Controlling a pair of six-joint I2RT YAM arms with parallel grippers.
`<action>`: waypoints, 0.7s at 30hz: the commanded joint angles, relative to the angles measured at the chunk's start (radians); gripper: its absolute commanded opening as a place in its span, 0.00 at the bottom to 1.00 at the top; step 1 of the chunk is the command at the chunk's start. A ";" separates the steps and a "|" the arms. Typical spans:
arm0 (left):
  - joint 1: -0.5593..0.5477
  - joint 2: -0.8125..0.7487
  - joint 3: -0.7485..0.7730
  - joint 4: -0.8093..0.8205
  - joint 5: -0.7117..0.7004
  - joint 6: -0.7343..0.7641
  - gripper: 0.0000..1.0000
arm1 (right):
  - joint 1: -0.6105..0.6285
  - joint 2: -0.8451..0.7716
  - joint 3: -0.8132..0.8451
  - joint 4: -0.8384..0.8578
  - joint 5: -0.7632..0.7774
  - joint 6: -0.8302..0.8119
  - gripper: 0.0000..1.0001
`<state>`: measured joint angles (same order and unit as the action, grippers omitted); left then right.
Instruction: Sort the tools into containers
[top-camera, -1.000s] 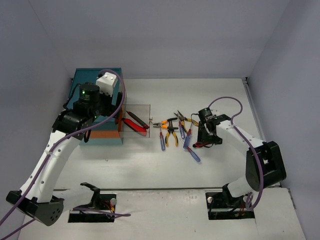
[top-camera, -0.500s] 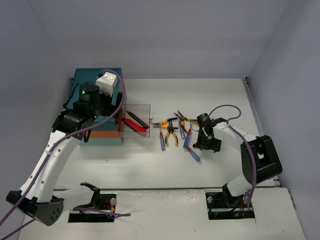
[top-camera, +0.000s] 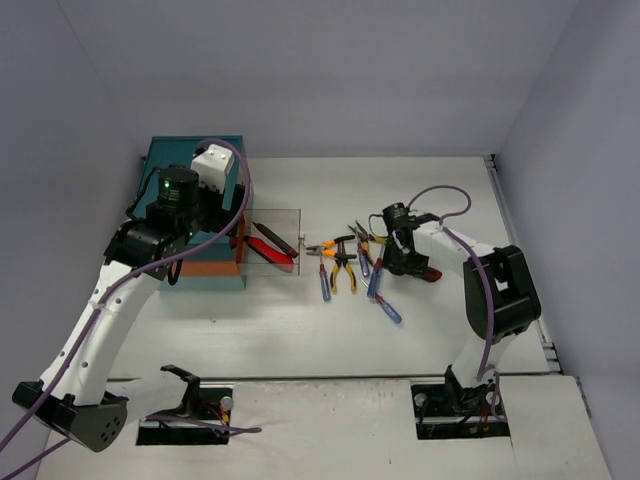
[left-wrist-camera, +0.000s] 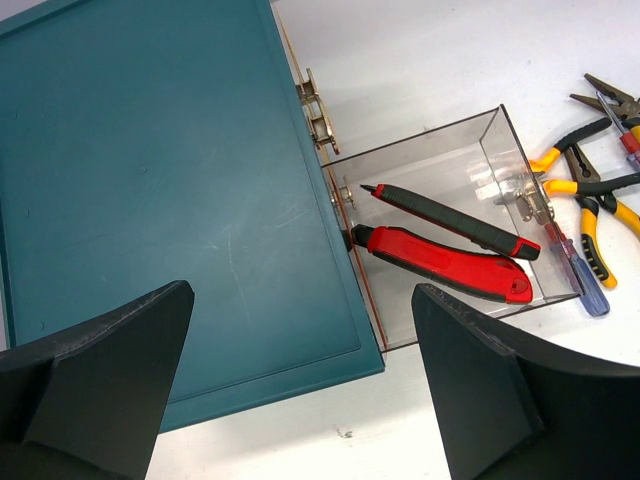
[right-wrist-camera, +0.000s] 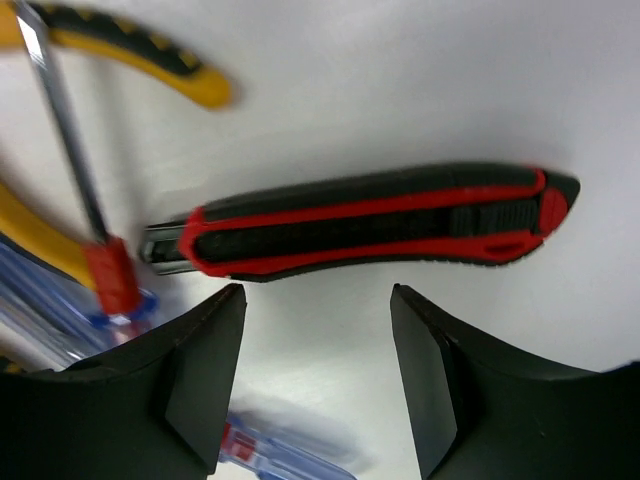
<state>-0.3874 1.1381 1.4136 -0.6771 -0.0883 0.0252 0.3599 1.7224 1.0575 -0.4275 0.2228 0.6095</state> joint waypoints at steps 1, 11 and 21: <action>-0.008 -0.006 0.027 0.039 -0.020 0.015 0.89 | -0.012 0.025 0.126 0.008 0.063 -0.026 0.56; -0.008 -0.014 0.016 0.039 -0.027 0.021 0.89 | -0.123 -0.011 0.202 -0.009 -0.124 -0.540 0.58; -0.016 -0.039 0.011 0.057 -0.014 0.053 0.89 | -0.141 -0.103 0.137 -0.046 -0.282 -0.858 0.67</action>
<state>-0.3890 1.1374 1.4136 -0.6768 -0.1041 0.0486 0.2173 1.6780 1.2036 -0.4482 0.0417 -0.0876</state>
